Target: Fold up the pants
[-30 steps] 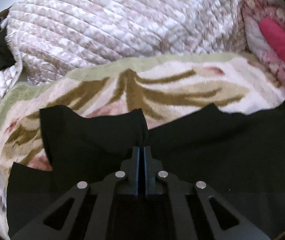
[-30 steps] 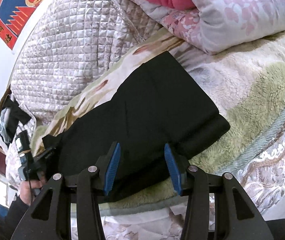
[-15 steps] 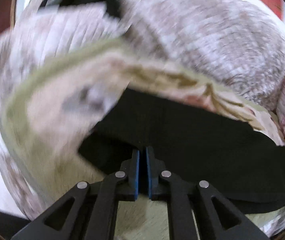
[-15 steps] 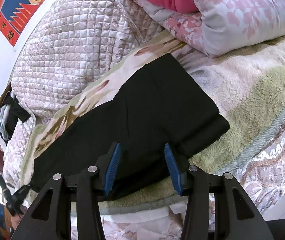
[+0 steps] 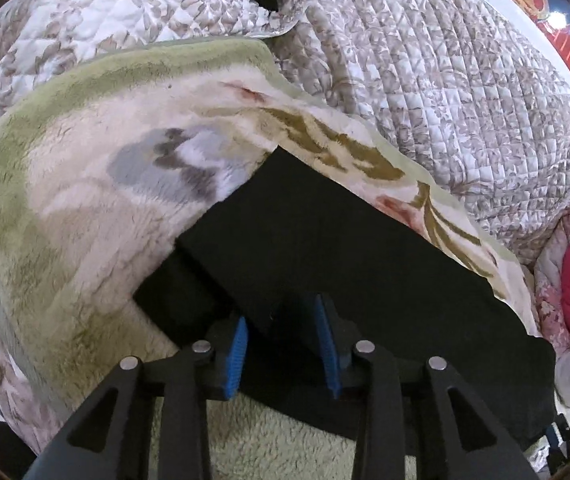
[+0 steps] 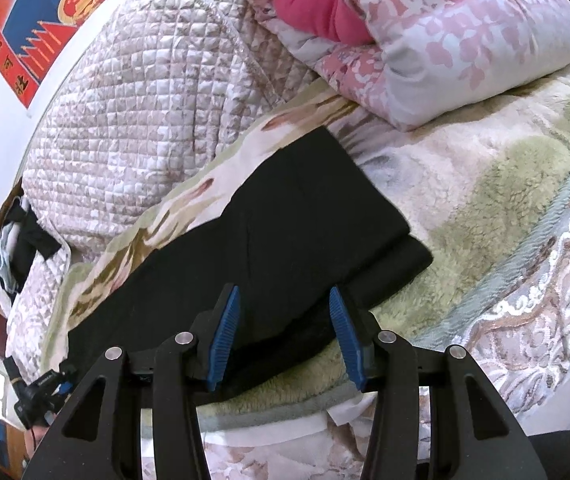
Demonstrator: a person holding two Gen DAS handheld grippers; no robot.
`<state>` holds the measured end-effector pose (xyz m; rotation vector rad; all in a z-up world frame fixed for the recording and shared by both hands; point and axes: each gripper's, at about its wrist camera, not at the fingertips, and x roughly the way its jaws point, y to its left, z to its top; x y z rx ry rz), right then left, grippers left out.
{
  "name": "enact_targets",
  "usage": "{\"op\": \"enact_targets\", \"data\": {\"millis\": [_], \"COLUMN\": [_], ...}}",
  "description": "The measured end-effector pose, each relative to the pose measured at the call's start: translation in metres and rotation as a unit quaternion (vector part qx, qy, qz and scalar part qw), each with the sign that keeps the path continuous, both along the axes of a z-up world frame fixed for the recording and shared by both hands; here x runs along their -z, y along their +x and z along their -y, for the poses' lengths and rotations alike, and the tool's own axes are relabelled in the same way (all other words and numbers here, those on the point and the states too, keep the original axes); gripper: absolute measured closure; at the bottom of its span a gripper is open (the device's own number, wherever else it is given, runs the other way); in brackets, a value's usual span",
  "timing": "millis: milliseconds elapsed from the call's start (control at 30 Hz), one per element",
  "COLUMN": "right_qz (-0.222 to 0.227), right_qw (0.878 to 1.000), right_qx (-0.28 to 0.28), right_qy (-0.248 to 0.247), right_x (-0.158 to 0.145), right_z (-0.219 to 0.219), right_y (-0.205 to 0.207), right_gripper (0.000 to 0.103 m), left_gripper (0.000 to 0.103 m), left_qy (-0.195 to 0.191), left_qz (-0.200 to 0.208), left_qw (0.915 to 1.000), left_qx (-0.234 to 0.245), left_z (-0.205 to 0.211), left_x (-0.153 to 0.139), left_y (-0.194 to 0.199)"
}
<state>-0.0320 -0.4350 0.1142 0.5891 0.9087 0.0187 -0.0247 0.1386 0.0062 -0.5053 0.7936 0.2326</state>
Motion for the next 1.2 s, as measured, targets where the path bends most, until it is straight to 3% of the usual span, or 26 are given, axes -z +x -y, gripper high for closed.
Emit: {"op": "enact_targets", "data": {"millis": [33,67,100,467,500,533,567,767,867,967,1033,1133,1200], "right_qz": [0.001,0.0,-0.002,-0.024,-0.026,-0.025,-0.023,0.02,-0.017,-0.054,-0.047,-0.051,-0.055], "right_qw": [1.0,1.0,1.0,0.995,0.994,0.994,0.995,0.994,0.995,0.99,0.993,0.994,0.994], "right_qx": [0.009,0.019,0.027,0.08,0.082,0.08,0.076,0.064,0.076,0.09,0.083,0.076,0.09], "right_qy": [-0.004,-0.003,0.007,0.057,0.062,0.063,0.064,0.089,0.07,0.089,0.073,0.058,0.028], "right_x": [-0.001,0.0,0.002,0.02,0.02,0.019,0.017,-0.015,0.002,0.025,0.018,0.01,0.002], "right_z": [0.003,0.006,0.011,0.03,0.031,0.032,0.032,0.033,0.038,0.044,0.041,0.039,0.04], "right_y": [0.0,-0.001,-0.001,0.02,0.024,0.027,0.03,0.015,0.01,0.005,0.006,0.006,-0.001], "right_gripper": [0.056,0.055,0.051,0.05,0.056,0.068,0.095,0.096,0.096,0.096,0.095,0.09,0.082], "left_gripper": [0.085,0.088,0.088,0.098,0.098,0.099,0.099,0.099,0.099,0.099,0.098,0.098,0.094], "left_qy": [0.001,0.004,0.004,0.007,0.008,0.01,0.01,0.017,0.035,0.024,0.019,0.036,0.052], "left_qz": [0.001,0.002,0.003,0.008,0.009,0.01,0.011,0.038,0.031,-0.023,-0.041,-0.035,-0.04], "left_qw": [1.0,1.0,1.0,0.9999,0.9999,0.9999,0.9999,0.999,0.9989,0.9994,0.9989,0.9987,0.9978], "left_qx": [-0.002,-0.003,-0.006,0.003,0.005,0.006,0.008,0.013,0.01,0.009,0.01,0.01,-0.006], "left_z": [0.0,-0.001,-0.003,-0.003,-0.003,-0.003,-0.002,-0.008,-0.01,-0.013,-0.014,-0.01,-0.011], "left_x": [0.0,-0.001,-0.001,-0.004,-0.006,-0.008,-0.01,-0.039,-0.038,-0.01,0.0,-0.007,-0.011], "left_y": [0.0,-0.001,-0.002,0.007,0.008,0.009,0.01,0.0,-0.006,-0.003,-0.003,-0.006,-0.01]}}
